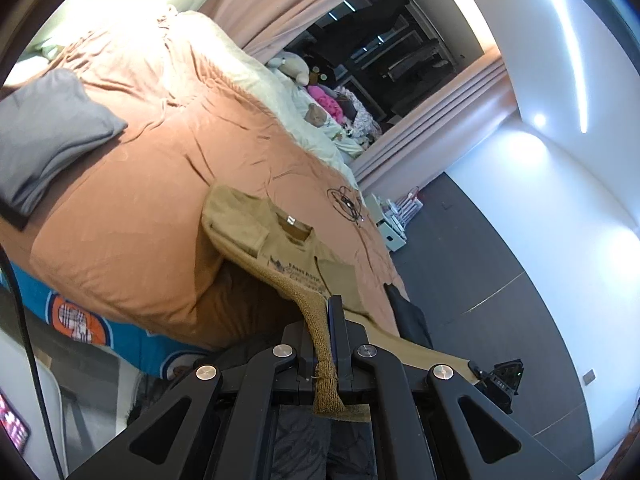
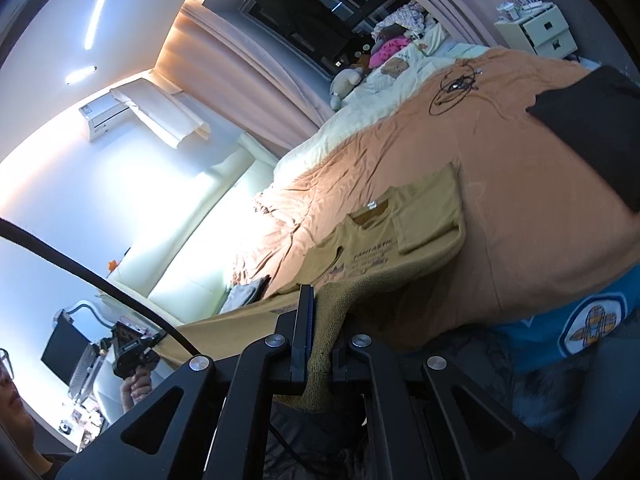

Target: Fold small clothes

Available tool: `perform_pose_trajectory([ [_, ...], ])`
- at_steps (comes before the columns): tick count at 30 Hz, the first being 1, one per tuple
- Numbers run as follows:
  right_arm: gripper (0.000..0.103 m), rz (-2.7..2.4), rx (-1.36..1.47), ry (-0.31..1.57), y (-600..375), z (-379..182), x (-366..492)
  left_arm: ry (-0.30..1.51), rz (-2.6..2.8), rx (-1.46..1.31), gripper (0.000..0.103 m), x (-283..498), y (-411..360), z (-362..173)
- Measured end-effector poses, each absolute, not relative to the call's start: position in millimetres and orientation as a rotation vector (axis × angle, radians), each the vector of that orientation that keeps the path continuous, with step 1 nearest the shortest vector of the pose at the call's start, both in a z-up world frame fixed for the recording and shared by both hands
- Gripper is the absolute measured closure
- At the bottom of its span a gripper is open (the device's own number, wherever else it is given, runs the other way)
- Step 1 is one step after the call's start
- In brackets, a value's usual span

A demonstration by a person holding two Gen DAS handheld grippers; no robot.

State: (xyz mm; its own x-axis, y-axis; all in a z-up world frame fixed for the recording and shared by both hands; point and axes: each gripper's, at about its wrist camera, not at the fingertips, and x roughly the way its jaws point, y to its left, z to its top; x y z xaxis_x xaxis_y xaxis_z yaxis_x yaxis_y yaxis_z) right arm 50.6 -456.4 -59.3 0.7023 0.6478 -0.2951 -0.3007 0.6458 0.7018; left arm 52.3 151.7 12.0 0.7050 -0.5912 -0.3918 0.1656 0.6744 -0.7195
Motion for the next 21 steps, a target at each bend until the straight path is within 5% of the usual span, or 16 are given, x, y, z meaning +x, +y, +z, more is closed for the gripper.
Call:
perform_pose_trajectory([
  [21,0.102,0.524,0.565,0.550,-432,-16,203,0.661,-0.411,-0.585,0.099,239,130,59],
])
